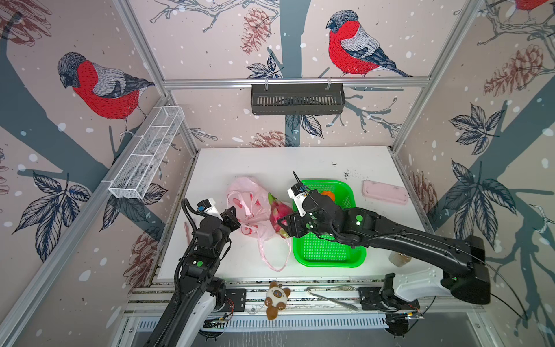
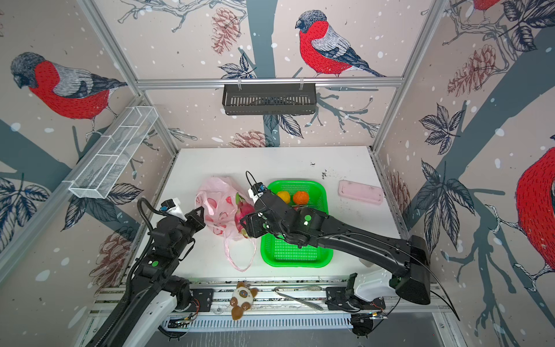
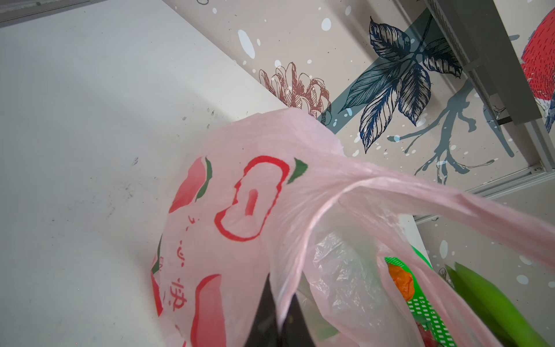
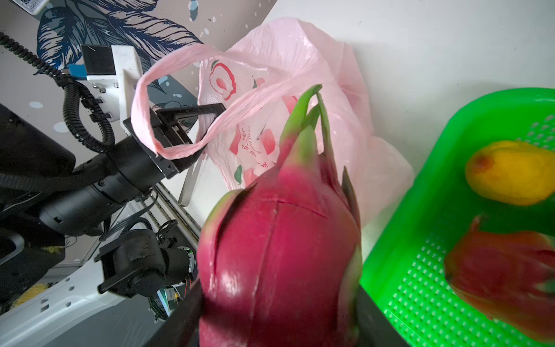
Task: Untie the knot of the plastic bag and take out the fruit
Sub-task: 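Lift the dragon fruit out of the bag toward the green basket with the right gripper, then lower the dragon fruit into the basket and open the right gripper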
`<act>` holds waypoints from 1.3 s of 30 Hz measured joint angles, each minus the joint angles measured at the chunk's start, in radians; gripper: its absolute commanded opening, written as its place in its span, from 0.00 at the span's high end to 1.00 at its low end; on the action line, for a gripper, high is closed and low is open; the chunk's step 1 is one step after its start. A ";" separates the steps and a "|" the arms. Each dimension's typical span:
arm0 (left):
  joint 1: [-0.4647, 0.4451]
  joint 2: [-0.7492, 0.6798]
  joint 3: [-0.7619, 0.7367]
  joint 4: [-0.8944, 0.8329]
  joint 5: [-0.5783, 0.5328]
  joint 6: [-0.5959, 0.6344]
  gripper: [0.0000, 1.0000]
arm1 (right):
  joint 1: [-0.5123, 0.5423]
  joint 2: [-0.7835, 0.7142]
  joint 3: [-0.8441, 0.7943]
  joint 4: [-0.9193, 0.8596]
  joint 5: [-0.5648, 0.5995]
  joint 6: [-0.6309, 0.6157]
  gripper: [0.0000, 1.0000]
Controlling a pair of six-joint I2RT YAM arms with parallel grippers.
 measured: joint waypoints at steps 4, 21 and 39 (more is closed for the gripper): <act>0.000 0.011 0.005 0.001 -0.010 0.007 1.00 | 0.001 -0.102 -0.054 -0.021 0.052 0.022 0.70; 0.001 0.006 0.005 0.001 -0.011 0.008 1.00 | -0.076 -0.280 -0.269 -0.089 0.286 0.152 0.70; 0.001 0.020 -0.006 0.001 -0.005 0.010 1.00 | 0.157 -0.078 -0.229 -0.256 0.385 0.492 0.73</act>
